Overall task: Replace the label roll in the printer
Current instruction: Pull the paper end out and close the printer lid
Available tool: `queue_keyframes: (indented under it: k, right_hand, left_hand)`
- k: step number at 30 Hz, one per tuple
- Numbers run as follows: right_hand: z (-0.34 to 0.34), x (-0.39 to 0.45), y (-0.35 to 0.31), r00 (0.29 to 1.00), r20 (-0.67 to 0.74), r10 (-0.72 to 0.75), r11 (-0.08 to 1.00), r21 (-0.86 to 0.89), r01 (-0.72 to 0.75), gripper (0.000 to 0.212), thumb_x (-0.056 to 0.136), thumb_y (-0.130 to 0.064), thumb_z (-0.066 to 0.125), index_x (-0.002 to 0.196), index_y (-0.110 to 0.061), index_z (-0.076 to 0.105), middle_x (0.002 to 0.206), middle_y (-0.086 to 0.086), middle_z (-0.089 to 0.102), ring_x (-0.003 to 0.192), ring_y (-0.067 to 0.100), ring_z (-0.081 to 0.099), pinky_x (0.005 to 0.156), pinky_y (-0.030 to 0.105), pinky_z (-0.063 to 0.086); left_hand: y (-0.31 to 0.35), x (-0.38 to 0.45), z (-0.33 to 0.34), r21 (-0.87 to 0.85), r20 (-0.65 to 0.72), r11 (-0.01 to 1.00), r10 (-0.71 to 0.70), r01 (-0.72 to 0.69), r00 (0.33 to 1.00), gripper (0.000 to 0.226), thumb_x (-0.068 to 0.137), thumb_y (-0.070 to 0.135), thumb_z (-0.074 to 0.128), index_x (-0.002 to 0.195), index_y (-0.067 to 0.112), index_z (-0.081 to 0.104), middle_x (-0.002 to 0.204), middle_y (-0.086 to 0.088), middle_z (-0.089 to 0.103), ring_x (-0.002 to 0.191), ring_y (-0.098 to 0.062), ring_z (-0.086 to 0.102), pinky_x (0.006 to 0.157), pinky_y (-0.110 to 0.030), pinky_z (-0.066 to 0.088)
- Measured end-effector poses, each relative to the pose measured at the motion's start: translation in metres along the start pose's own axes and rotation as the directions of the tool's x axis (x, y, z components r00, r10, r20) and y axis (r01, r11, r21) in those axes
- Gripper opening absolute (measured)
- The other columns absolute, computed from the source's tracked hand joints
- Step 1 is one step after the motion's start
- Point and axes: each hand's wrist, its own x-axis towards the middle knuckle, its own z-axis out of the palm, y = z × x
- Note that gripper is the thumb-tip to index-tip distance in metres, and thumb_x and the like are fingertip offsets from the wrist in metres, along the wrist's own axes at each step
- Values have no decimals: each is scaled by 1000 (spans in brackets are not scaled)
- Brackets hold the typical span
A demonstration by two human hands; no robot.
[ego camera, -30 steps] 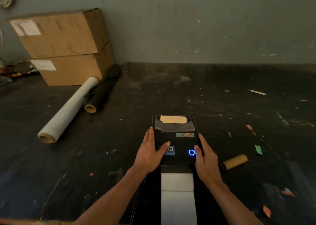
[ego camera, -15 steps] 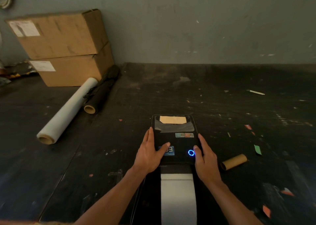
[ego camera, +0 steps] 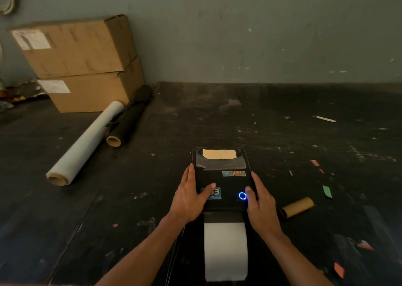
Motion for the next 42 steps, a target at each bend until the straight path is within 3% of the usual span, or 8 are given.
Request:
queue_keyframes:
  k: [4,8,17,21,25,31,37,42]
  right_hand:
    - [0,0,2,1000,8,3,1000,-4,-3,53,99,-27,42,149,-22,25,134,18,54,112,22,52,102,54,42]
    - [0,0,3,1000,10,5,1000,-23,-5,53,100,-26,43,149,-21,25,137,15,53,122,35,51,103,52,41]
    - [0,-1,1,1000,6,12,1000,-26,-12,53,99,-26,43,149,-20,26,147,7,45,127,28,50,106,50,40]
    - [1,-1,2,1000,-2,8,1000,-26,-8,52,99,-28,42,149,-22,26,155,0,33,140,15,29,111,33,24]
    - [1,0,4,1000,-3,7,1000,-29,-7,52,99,-30,42,149,-24,26,156,-2,31,141,11,24,107,30,20]
    - [1,0,5,1000,4,18,1000,-23,-18,52,99,-31,42,149,-24,26,155,-1,33,141,14,28,109,33,23]
    - [0,-1,3,999,14,35,999,-21,-35,53,99,-30,42,149,-23,25,143,8,48,127,28,48,105,51,40]
    - [0,-2,2,999,25,31,999,-8,-31,53,99,-30,42,149,-24,24,149,5,42,133,22,42,108,50,37]
  left_hand:
    - [-1,1,0,-1,0,1000,5,-5,1000,97,82,58,59,151,28,-2,160,1,11,140,-22,28,110,-47,36]
    - [-2,2,1,7,-2,1000,-3,3,1000,96,82,58,59,151,28,-2,160,1,10,142,-23,25,110,-46,34]
    - [-5,2,2,2,-11,1000,9,-9,1000,98,80,62,58,150,30,-2,160,1,11,141,-21,25,109,-44,33]
    - [-5,3,3,12,-13,1000,-3,3,1000,98,79,63,57,150,31,-3,160,1,10,141,-22,25,109,-44,32]
    - [-6,3,3,14,-12,1000,4,-4,1000,98,80,62,57,150,30,-3,160,1,11,141,-22,25,109,-44,31]
    - [-5,2,2,-1,-9,1000,16,-16,1000,97,80,60,58,150,31,-2,159,1,12,140,-21,27,108,-44,34]
    - [-4,0,2,-8,-14,1000,15,-15,1000,97,81,60,58,150,30,-2,160,1,12,140,-21,27,110,-45,34]
    - [-4,2,3,6,-13,1000,0,0,1000,97,81,60,57,150,30,-4,160,1,11,140,-22,27,110,-46,35]
